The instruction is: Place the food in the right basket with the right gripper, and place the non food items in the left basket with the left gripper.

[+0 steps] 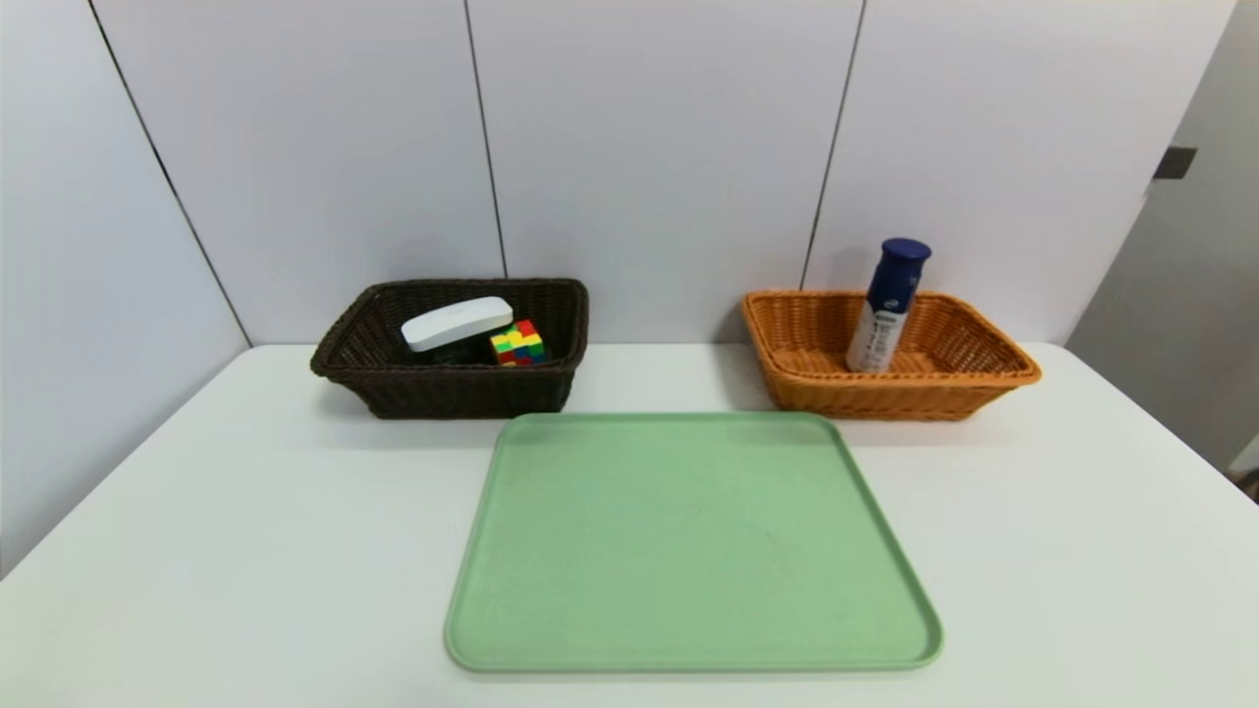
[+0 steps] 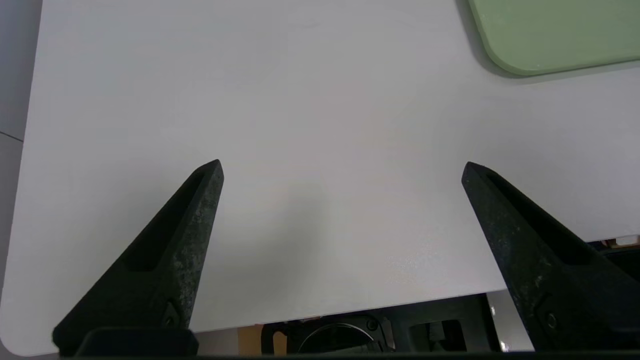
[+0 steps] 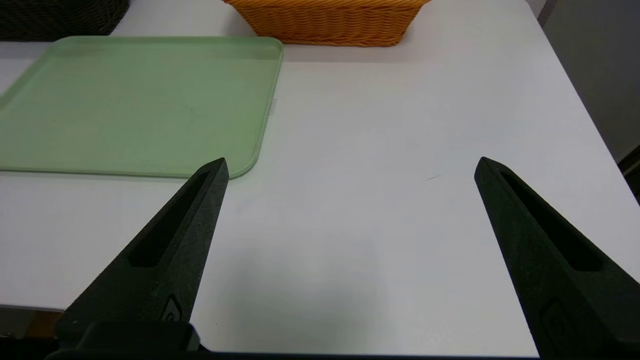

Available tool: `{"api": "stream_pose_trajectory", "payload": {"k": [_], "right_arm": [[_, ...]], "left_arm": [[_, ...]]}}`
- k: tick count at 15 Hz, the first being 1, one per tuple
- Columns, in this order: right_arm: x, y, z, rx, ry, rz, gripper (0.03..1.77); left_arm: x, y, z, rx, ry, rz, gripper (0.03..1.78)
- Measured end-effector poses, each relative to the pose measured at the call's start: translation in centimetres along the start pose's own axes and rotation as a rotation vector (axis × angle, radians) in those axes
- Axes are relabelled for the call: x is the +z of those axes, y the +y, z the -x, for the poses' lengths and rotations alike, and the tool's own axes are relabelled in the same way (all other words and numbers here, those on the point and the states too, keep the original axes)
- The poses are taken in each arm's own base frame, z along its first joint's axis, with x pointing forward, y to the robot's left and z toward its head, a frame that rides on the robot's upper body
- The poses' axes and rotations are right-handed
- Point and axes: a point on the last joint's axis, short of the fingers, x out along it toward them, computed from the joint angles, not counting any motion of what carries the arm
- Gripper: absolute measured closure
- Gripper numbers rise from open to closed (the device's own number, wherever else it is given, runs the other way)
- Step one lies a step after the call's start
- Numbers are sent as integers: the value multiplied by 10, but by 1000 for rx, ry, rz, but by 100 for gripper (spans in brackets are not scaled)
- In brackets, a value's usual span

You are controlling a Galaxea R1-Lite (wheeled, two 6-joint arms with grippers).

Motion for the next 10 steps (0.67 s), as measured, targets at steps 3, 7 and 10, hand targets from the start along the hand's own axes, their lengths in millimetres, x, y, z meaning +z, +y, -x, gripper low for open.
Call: {"api": "stream_pose_trajectory", "payload": {"k": [3, 7, 10], "right_arm": [[-7, 0, -2, 4, -21, 1, 10], [-23, -1, -13, 8, -86, 6, 10], [-35, -1, -20, 1, -167, 10, 10]], "left_arm": [[-21, -2, 0, 0, -47, -43, 12], [-44, -3, -11, 5, -115, -61, 12], [-64, -3, -29, 23, -171, -63, 12]]}}
